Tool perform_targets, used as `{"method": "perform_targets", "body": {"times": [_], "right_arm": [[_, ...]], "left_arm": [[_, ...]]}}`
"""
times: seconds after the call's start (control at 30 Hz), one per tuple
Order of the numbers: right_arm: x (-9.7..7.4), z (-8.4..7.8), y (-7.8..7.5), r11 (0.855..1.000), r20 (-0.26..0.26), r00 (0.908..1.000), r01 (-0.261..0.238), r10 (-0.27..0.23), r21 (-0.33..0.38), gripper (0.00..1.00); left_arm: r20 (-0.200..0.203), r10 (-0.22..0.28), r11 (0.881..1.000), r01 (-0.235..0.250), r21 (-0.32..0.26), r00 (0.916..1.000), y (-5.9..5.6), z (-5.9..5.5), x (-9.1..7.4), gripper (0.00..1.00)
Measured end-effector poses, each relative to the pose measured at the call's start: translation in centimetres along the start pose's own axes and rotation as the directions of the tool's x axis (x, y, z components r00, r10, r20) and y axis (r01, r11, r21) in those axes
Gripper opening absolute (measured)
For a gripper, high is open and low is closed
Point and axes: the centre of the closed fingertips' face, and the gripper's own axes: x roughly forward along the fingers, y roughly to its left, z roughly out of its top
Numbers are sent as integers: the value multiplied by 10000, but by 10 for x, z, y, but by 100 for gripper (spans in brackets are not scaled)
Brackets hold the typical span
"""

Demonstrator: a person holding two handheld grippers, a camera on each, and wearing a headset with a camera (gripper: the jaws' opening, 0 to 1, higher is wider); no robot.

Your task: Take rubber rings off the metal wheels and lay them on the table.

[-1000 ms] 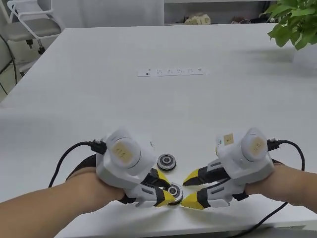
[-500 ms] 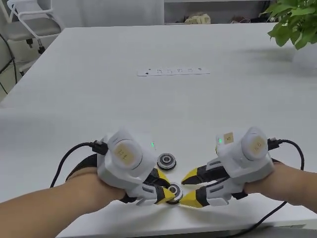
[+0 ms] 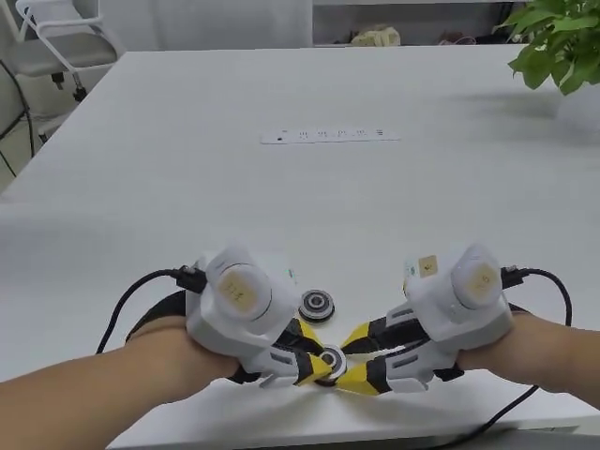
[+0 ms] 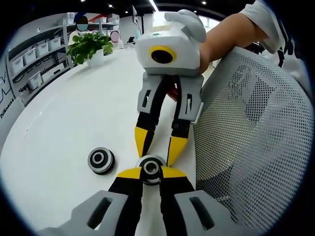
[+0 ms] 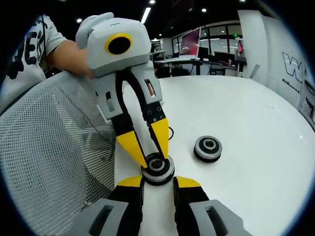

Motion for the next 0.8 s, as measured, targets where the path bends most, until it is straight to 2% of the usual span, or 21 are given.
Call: {"method": "perform_targets", "body": {"times": [0.2, 0.4, 0.8], "right_arm": [[-1, -1, 0, 9999, 3, 10000, -31, 31, 136, 19], [-4, -5, -1, 9996, -84, 10000, 3, 0, 296, 12], [-5, -6, -1, 9992, -147, 9999, 14, -8, 390, 8]], "left_arm": [[12, 19, 10000, -19, 24, 10000, 0, 0, 0, 7], [25, 33, 10000, -33, 0, 10000, -1, 0, 1, 7], [8, 53, 10000, -53, 31, 10000, -1, 1, 1, 7]]}}
